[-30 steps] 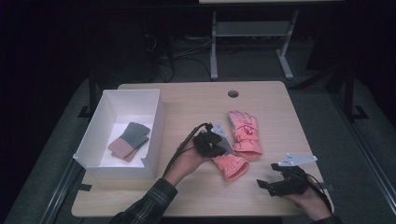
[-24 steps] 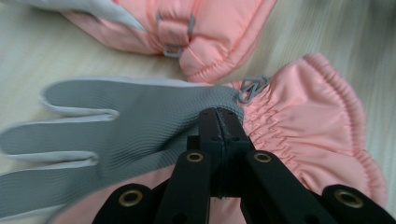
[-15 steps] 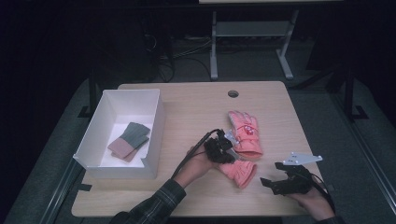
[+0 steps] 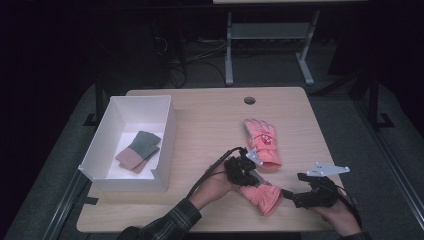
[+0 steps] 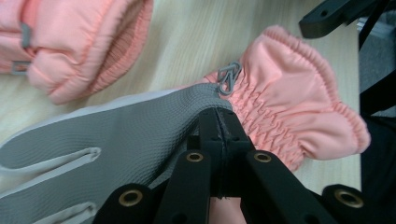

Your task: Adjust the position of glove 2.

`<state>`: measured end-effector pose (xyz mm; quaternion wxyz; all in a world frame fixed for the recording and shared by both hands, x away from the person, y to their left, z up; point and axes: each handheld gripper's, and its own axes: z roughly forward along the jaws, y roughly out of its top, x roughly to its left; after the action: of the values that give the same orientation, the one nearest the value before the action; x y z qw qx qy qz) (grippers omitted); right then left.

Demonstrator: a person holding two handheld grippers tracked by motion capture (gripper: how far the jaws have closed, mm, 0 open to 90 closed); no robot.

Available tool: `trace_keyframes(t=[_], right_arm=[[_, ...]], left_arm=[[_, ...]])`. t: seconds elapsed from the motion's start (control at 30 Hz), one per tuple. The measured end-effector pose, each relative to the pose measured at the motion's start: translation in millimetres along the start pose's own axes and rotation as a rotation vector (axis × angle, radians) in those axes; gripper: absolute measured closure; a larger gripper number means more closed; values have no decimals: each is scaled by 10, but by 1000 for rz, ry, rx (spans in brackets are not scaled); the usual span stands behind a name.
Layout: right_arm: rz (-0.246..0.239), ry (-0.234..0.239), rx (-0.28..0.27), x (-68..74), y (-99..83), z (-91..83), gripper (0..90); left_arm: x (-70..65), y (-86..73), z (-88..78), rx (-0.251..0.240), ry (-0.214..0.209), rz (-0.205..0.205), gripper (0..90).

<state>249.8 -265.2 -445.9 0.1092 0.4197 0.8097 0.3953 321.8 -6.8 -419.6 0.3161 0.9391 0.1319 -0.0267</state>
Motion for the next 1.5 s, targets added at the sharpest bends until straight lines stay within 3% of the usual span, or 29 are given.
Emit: trace_keyframes(t=[0.13, 0.37, 0.63, 0.77, 0.9, 1.03, 1.1, 1.33, 1.5], right_arm=[[-1, -2, -12, -1, 3, -7, 116], [-1, -3, -10, -19, 21, -30, 115], [27, -17, 2, -37, 58, -81, 120], [45, -13, 20, -39, 71, -97, 158], [43, -34, 28, -38, 102, -80, 221], [48, -51, 20, -46, 175, -71, 386], [50, -62, 16, -54, 217, -68, 470], [41, -70, 3, -120, 432, 33, 883], [19, -60, -13, -167, 635, 127, 900]], left_arm=[[10, -64, -151, -47, -2, -20, 889], [-5, -311, -418, -100, 37, -39, 730], [-3, -643, -653, -131, 87, -77, 535], [-14, -843, -719, -142, 137, -97, 421], [-22, -1038, -753, -127, 154, -116, 371], [-44, -1180, -751, -142, 166, -150, 300], [-49, -1235, -741, -117, 182, -132, 260], [-45, -1346, -657, -101, 205, -131, 181], [-50, -1347, -603, -110, 204, -133, 170]])
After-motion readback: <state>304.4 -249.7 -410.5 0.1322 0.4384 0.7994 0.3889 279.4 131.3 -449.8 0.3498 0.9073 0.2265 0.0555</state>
